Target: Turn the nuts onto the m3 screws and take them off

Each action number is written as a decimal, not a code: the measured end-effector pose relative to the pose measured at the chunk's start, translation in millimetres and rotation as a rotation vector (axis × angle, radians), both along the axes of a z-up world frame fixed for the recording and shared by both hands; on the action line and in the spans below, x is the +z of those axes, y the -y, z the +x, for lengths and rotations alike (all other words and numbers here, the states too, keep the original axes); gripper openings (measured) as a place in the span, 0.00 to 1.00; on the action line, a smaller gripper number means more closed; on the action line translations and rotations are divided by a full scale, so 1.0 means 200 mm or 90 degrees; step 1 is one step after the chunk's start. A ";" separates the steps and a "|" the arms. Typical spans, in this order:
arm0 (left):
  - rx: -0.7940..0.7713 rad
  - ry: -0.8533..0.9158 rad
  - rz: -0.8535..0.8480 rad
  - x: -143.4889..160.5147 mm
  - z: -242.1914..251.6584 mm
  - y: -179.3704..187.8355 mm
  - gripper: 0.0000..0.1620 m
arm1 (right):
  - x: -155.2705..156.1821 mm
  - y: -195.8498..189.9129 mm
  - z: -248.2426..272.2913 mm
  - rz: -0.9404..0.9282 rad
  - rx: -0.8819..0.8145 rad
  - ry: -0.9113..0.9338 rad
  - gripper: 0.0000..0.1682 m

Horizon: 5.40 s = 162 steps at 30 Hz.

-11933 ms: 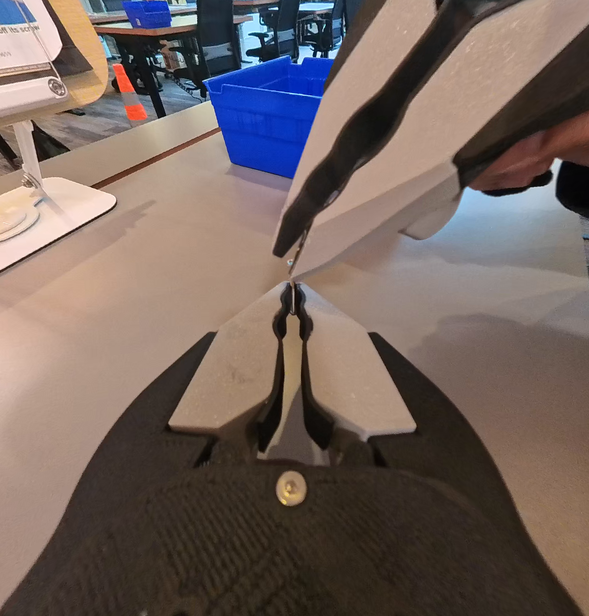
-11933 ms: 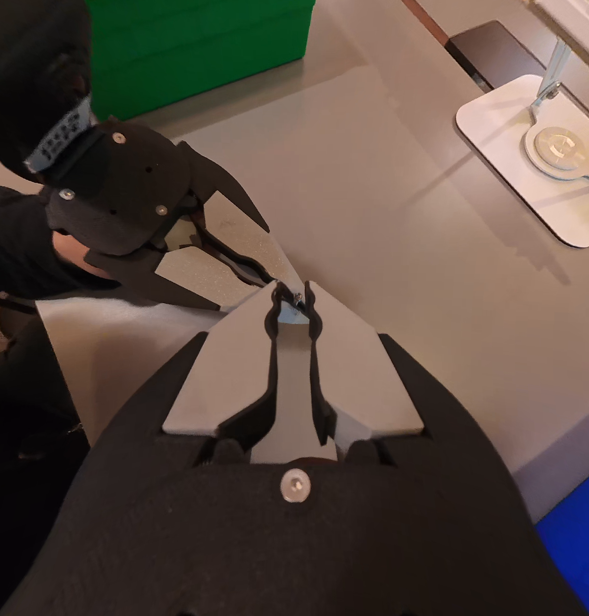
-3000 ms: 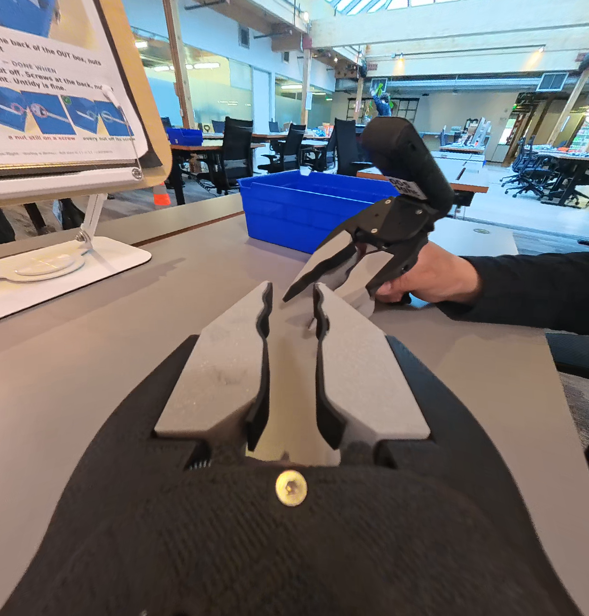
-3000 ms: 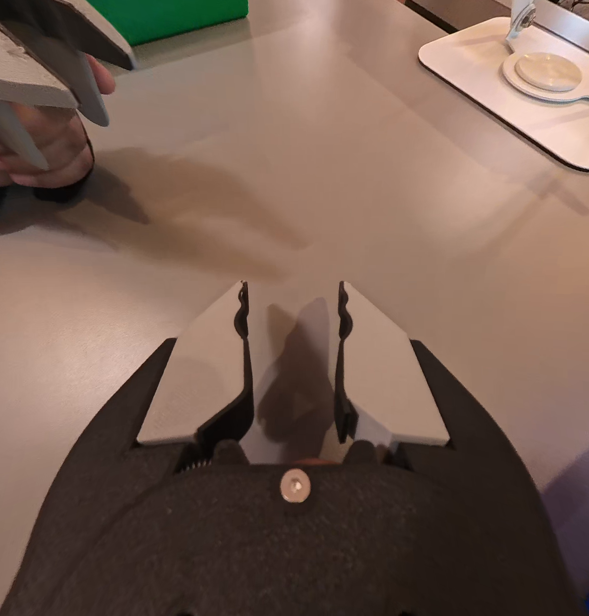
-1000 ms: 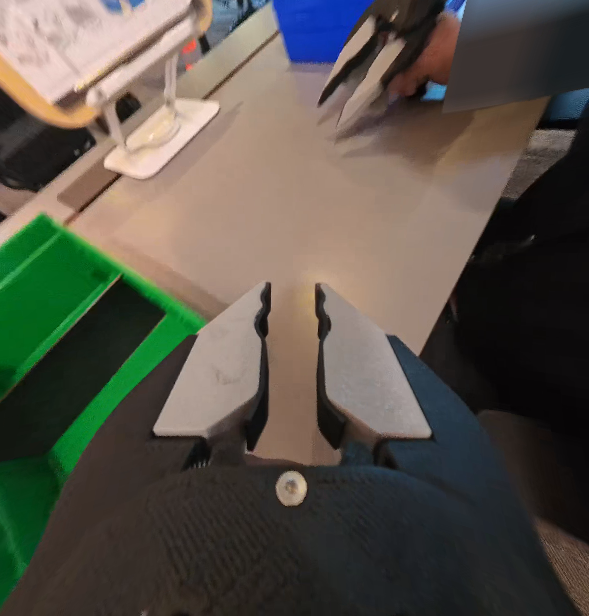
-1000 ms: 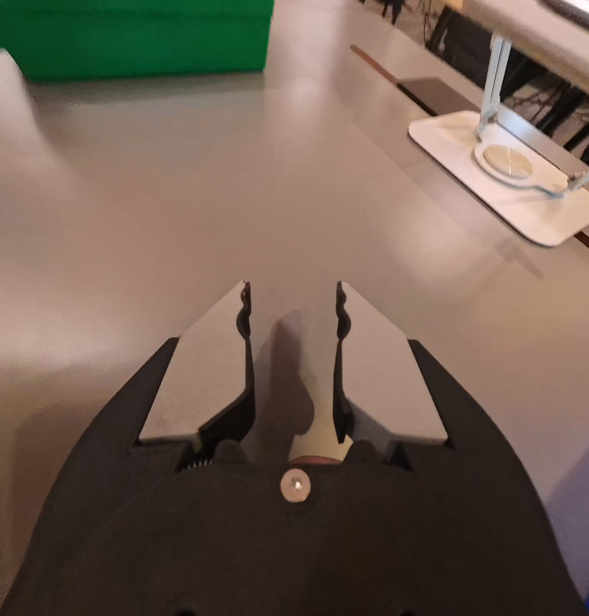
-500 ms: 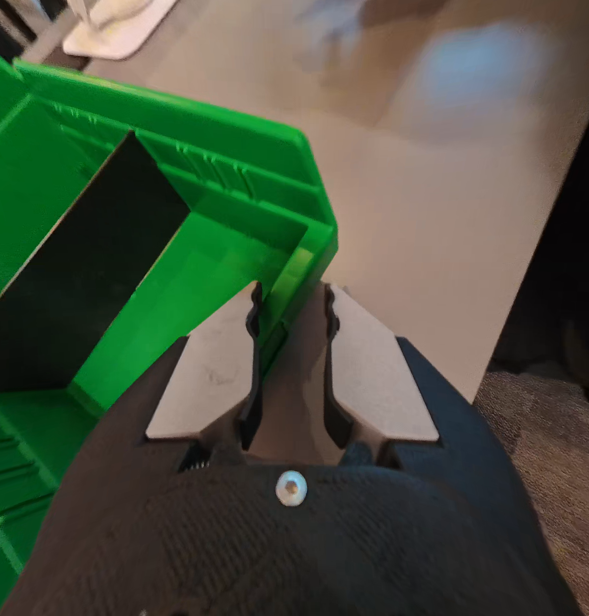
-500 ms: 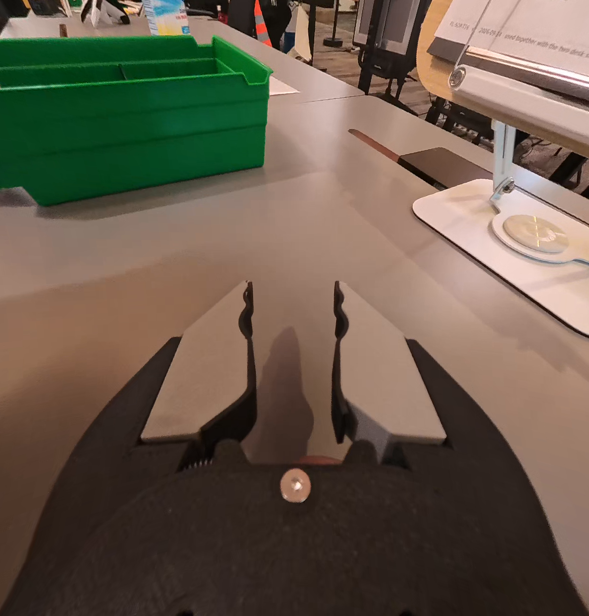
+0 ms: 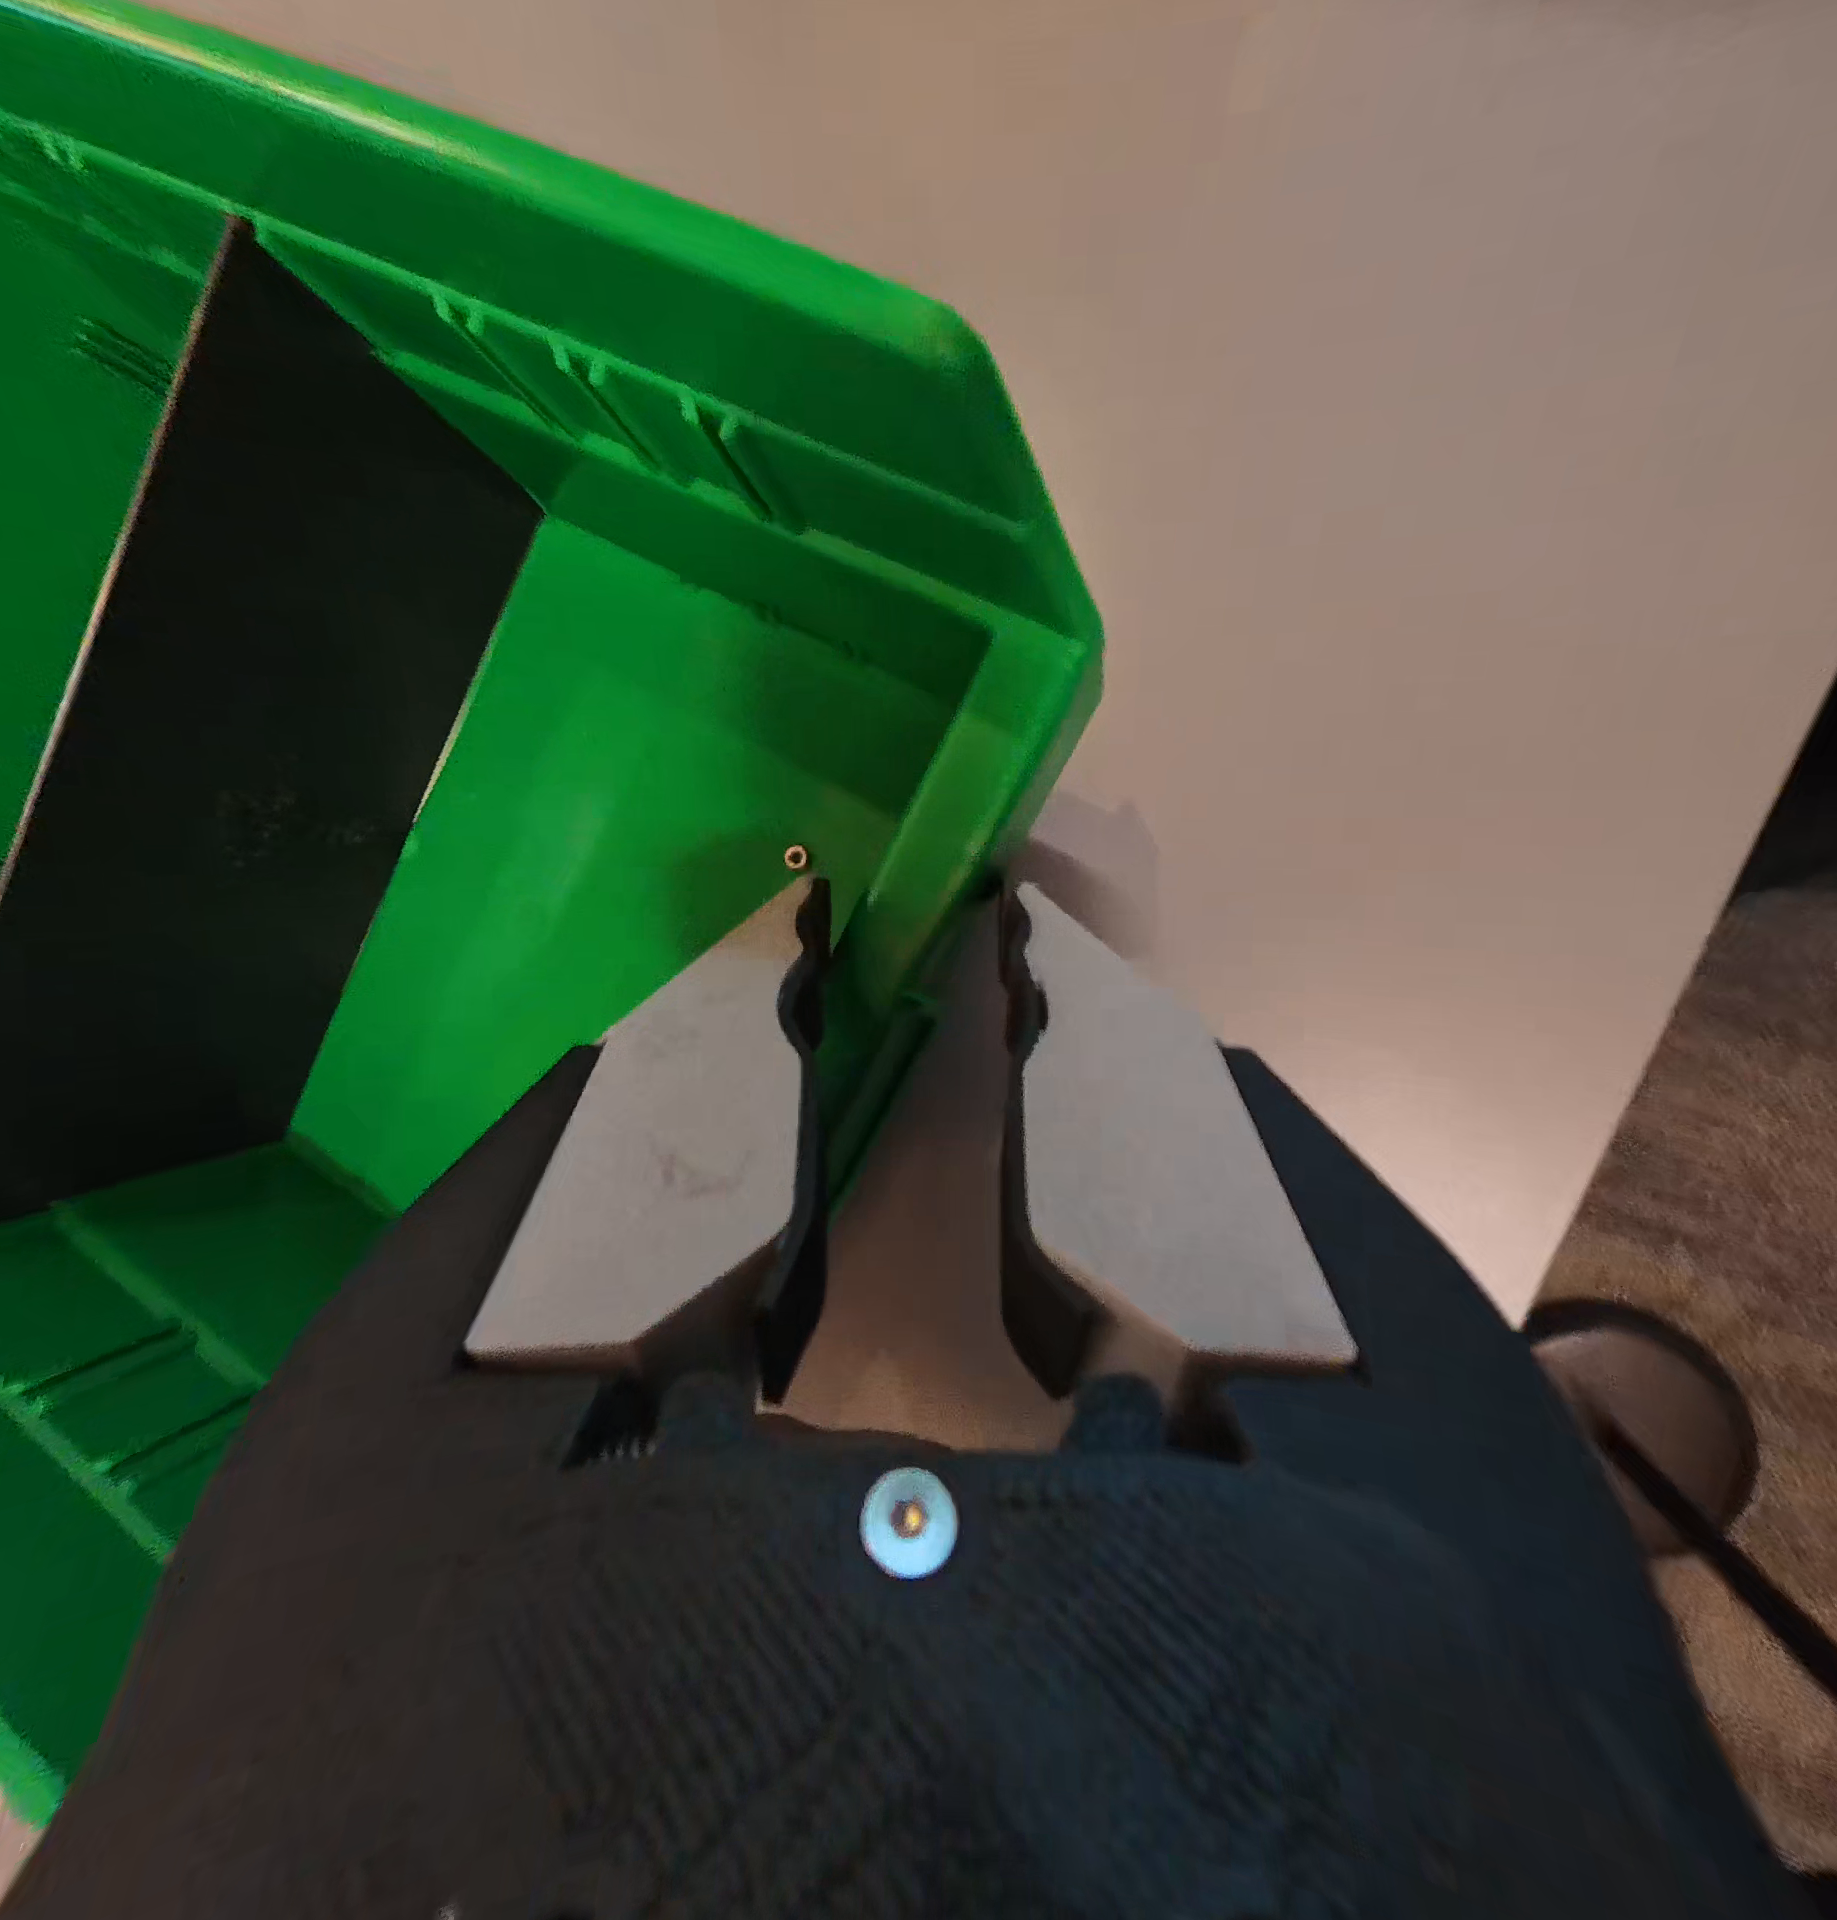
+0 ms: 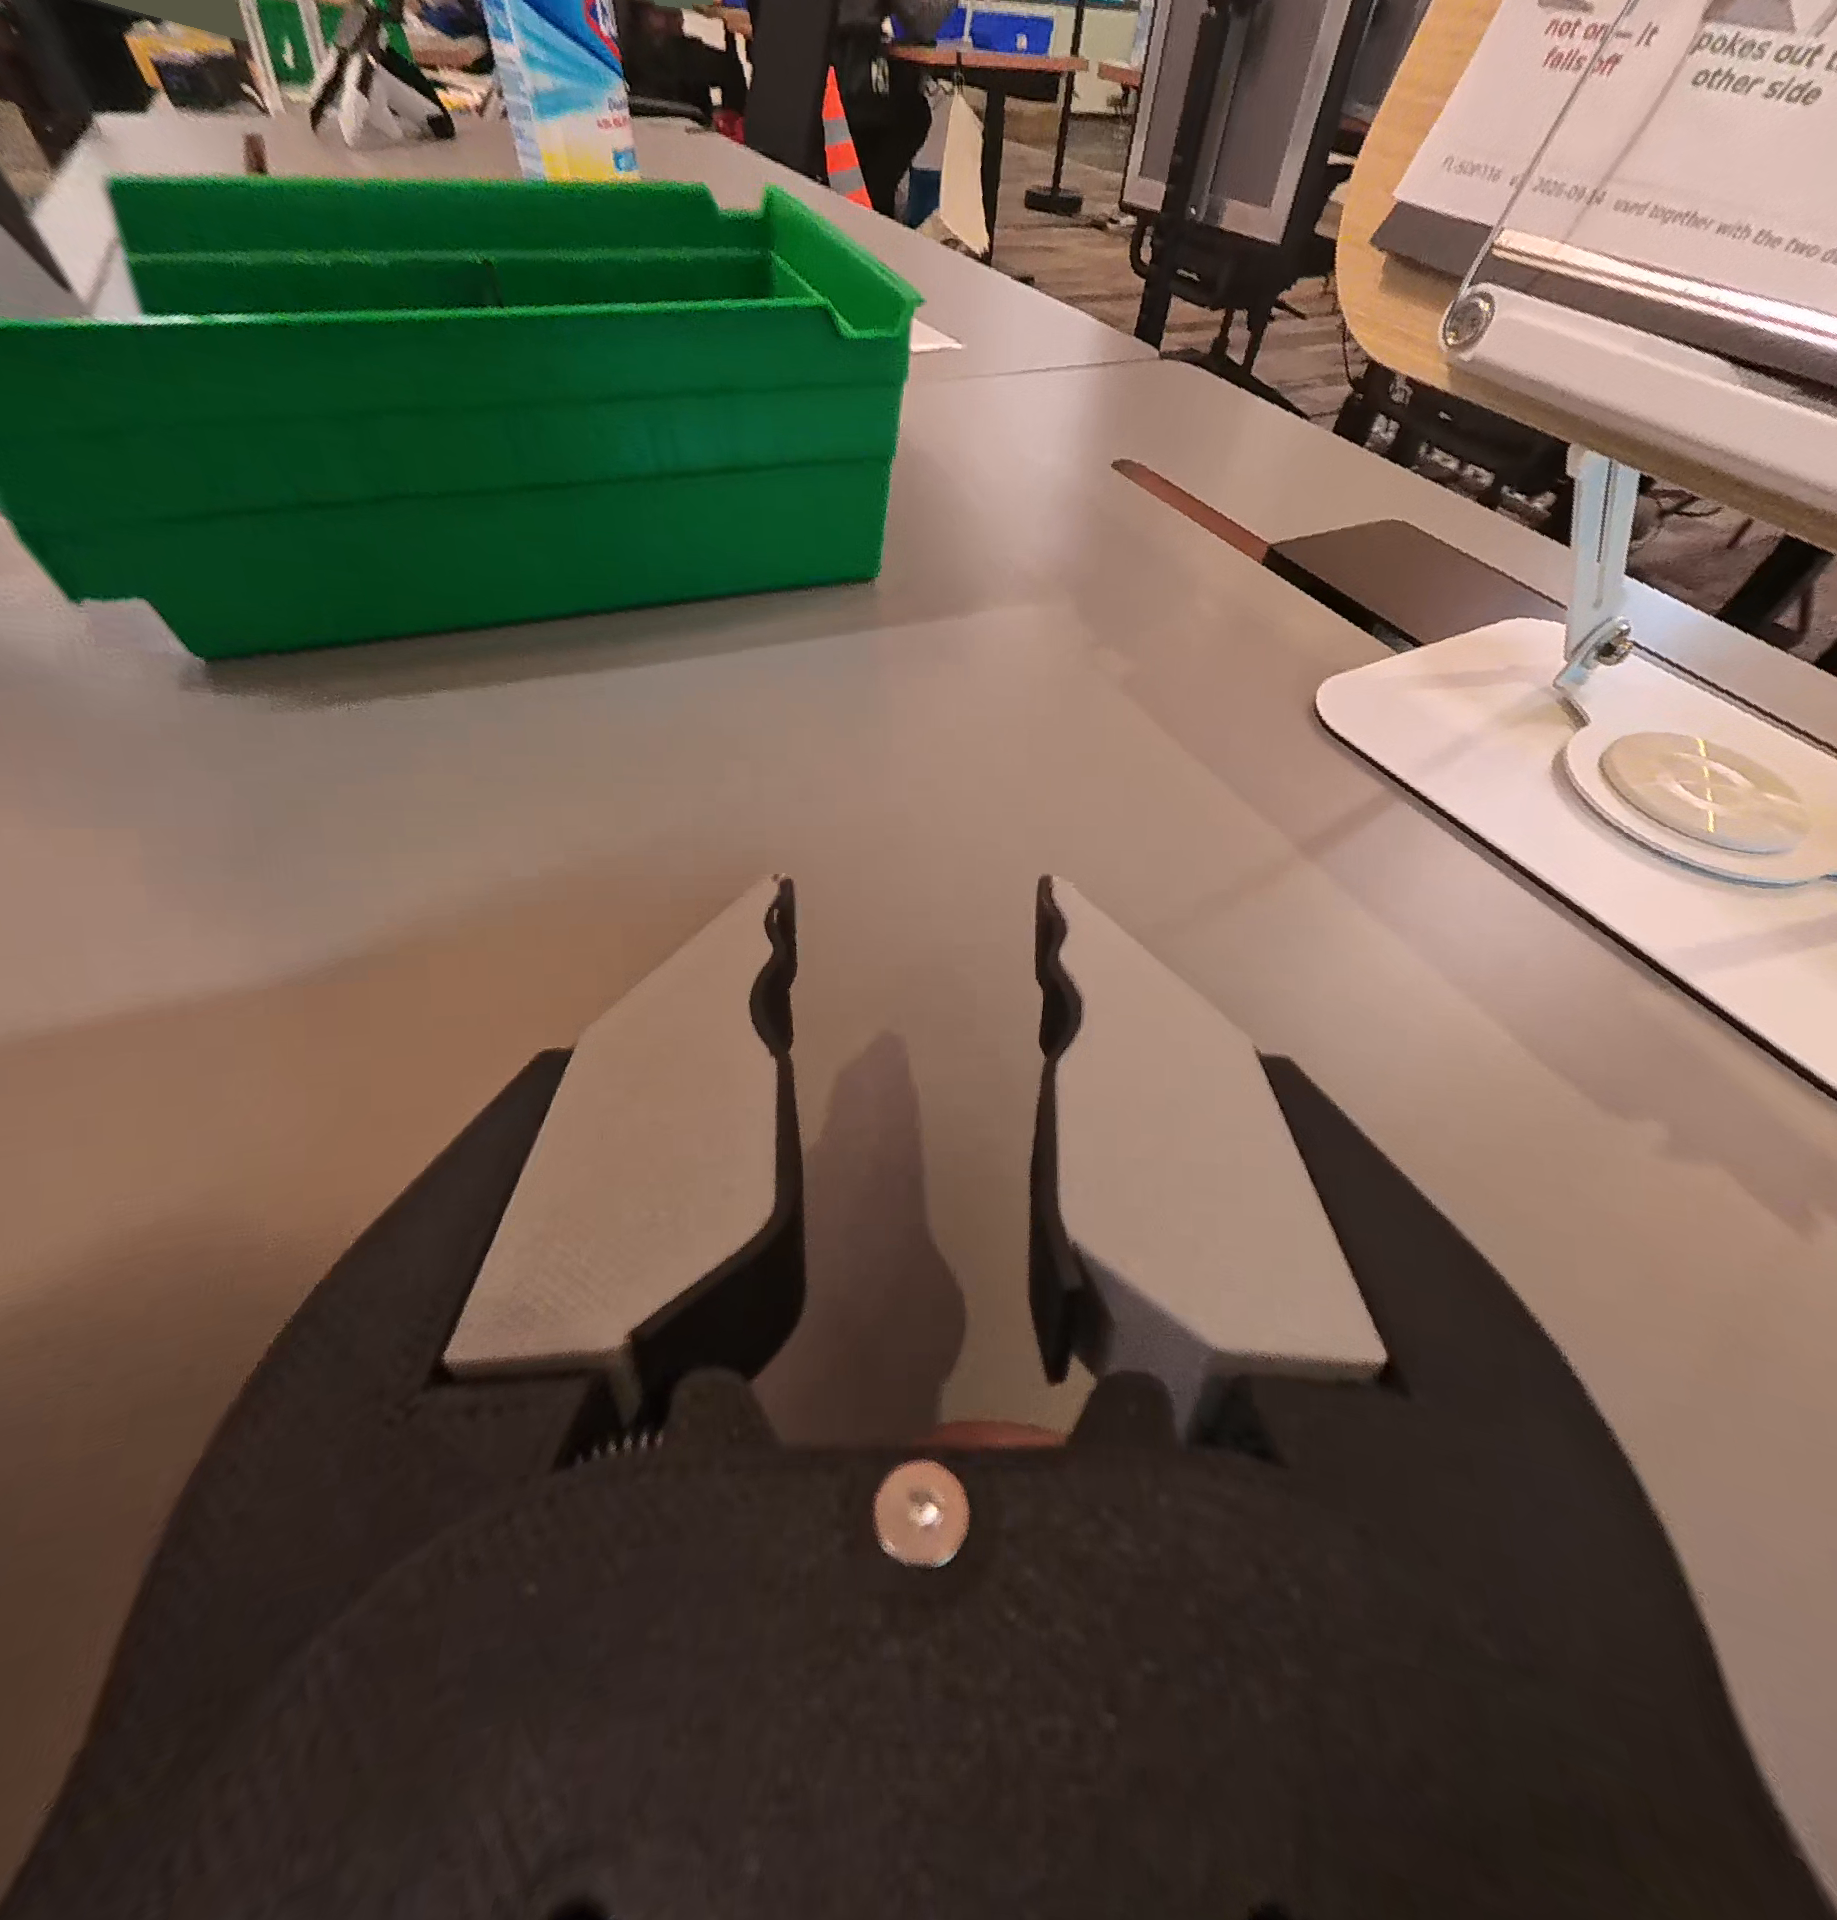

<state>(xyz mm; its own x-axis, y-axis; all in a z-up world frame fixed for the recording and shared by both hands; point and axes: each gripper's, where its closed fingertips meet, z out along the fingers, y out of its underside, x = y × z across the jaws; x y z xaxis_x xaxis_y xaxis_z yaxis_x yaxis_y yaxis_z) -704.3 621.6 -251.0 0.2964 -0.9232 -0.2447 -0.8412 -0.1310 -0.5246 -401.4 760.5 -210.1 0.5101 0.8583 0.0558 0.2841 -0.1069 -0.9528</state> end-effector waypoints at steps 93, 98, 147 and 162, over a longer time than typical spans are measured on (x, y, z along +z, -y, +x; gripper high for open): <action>0.560 -0.058 -0.189 -0.07 -0.07 -1.20 0.02 | 0.07 0.30 -0.13 0.054 0.149 -0.038 0.21; 0.541 -0.029 -0.166 0.06 -0.08 -1.17 0.02 | 0.07 0.30 -0.13 0.061 0.150 -0.036 0.21; 0.075 0.243 -0.113 0.08 1.67 -0.05 0.15 | 0.18 0.26 0.17 0.062 0.041 -0.106 0.22; 0.126 0.489 0.033 0.59 1.53 -0.10 0.17 | 0.12 0.27 0.14 0.046 0.057 -0.081 0.23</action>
<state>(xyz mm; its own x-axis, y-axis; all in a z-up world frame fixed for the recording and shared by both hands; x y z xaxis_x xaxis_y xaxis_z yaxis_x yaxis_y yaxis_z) -398.4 642.0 -132.9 0.5575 -0.8285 0.0534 -0.2056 -0.2001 -0.9580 -374.2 706.0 -185.4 0.4390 0.8966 0.0589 0.1665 -0.0167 -0.9859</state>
